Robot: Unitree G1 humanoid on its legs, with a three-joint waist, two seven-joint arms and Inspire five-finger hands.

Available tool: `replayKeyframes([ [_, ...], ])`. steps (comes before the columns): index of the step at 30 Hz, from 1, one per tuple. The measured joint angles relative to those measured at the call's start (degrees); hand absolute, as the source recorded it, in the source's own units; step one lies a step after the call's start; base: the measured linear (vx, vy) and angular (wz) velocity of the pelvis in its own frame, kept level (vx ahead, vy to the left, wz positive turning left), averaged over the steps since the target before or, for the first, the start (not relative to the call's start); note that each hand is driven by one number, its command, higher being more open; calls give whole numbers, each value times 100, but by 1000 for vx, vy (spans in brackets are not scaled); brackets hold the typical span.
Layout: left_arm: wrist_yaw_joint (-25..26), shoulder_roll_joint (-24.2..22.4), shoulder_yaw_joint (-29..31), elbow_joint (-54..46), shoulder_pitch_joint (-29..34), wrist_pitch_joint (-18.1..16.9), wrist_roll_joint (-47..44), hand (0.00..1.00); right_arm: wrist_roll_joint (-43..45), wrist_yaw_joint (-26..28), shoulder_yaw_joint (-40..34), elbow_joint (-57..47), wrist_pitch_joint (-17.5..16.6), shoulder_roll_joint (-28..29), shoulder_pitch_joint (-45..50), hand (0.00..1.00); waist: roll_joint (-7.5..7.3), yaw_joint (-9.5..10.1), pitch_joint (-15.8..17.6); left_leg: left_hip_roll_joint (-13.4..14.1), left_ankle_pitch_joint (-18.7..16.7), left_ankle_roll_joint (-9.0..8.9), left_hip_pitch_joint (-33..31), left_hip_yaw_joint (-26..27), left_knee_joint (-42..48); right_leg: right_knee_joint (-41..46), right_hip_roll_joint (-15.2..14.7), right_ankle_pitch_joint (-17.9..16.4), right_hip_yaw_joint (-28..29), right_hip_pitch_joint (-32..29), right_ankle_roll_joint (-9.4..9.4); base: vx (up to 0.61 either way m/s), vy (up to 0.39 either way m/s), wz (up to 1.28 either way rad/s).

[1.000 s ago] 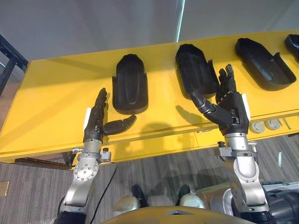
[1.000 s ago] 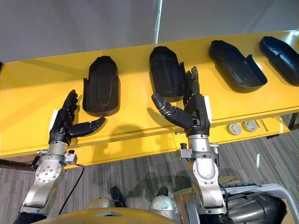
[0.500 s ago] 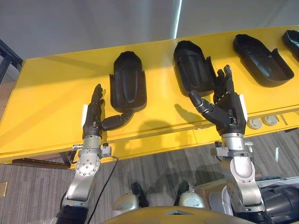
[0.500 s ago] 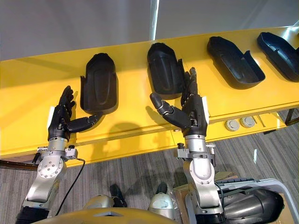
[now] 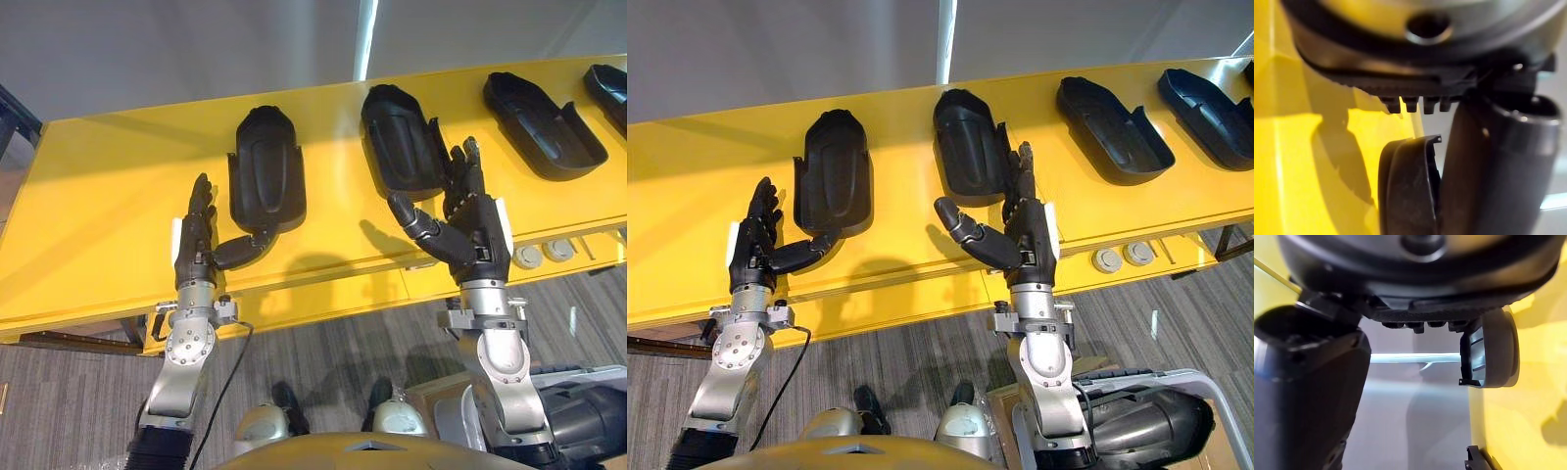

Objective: Walk over and take three plastic housings, then place them on the shelf

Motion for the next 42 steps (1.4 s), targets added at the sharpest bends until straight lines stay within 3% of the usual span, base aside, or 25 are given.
replayKeyframes([
  [21,327,0,27,218,-325,22,-46,100,2,-89,-6,0,0,0,-121,100,-66,-3,26,44,-17,38,-114,105,116,-7,12,94,127,-134,-22,-41,29,-2],
  [33,238,0,94,253,-433,14,-56,100,10,-110,-7,0,-1,0,-201,100,-140,4,67,39,-14,54,-121,87,83,-24,14,121,124,-133,-28,-43,39,0],
  [39,27,-142,400,-298,28,-216,-969,100,18,-163,-7,0,-7,25,-209,100,-147,-24,58,32,1,58,-19,147,83,-50,22,128,153,-90,-23,-6,17,-5],
  [42,-56,-320,577,-864,375,-762,-1718,100,9,-199,-28,0,-19,194,-212,100,-151,-1,47,44,-18,33,155,187,63,-144,31,137,190,91,-23,2,30,-9],
])
